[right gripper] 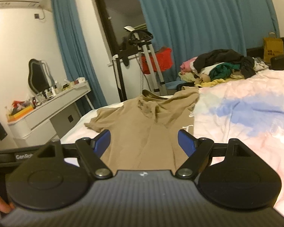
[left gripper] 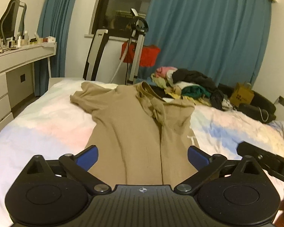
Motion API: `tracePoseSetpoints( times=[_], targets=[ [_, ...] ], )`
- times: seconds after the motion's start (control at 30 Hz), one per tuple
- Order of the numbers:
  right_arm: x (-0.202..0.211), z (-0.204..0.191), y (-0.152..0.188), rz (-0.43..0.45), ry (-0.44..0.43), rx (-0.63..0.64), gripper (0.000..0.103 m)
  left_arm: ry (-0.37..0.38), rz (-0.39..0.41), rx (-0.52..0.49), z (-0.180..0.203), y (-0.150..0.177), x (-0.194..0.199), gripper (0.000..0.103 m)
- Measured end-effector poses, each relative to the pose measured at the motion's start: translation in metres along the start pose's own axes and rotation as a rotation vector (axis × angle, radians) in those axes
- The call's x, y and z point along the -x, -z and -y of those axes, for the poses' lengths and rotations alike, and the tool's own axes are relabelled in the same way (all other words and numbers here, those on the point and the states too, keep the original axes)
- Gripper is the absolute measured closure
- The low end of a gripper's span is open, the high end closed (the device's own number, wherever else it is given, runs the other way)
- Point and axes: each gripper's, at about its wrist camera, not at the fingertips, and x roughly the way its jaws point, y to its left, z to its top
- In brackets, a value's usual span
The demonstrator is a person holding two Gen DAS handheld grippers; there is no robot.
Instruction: Fold clothes
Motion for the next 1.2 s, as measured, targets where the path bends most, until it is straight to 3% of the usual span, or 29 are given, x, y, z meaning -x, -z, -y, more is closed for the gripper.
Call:
tracePoseSetpoints(
  times=[0.1, 0.17, 0.3, 0.47, 0.7, 0.93, 1.2],
  targets=[
    [-0.004, 0.007, 0.000, -0.008, 0.013, -0.019, 0.023, 0.037, -0.060, 0.101, -0.012, -0.006, -0.030, 0.000],
    [-0.006, 0.011, 0.002, -0.016, 0.010, -0.034, 0.023, 0.081, -0.160, 0.160, -0.023, -0.010, -0.060, 0.001],
    [-0.013, 0.018, 0.008, -0.037, 0.008, -0.057, 0.023, 0.085, -0.249, 0.230, -0.043, -0.012, -0.103, 0.001],
    [-0.024, 0.020, 0.010, -0.056, 0.005, -0.072, 0.023, 0.034, -0.233, 0.283, -0.069, -0.020, -0.140, 0.001],
    [-0.044, 0.025, 0.009, -0.090, -0.026, -0.084, 0.023, -0.059, -0.193, 0.433, -0.132, -0.028, -0.186, 0.001],
    [-0.060, 0.022, 0.009, -0.122, -0.040, -0.094, 0.023, 0.043, -0.112, 0.565, -0.195, -0.044, -0.221, 0.001],
    [-0.083, 0.022, 0.008, -0.167, -0.100, -0.120, 0.023, 0.112, 0.031, 0.567, -0.214, -0.052, -0.254, 0.008]
  ],
)
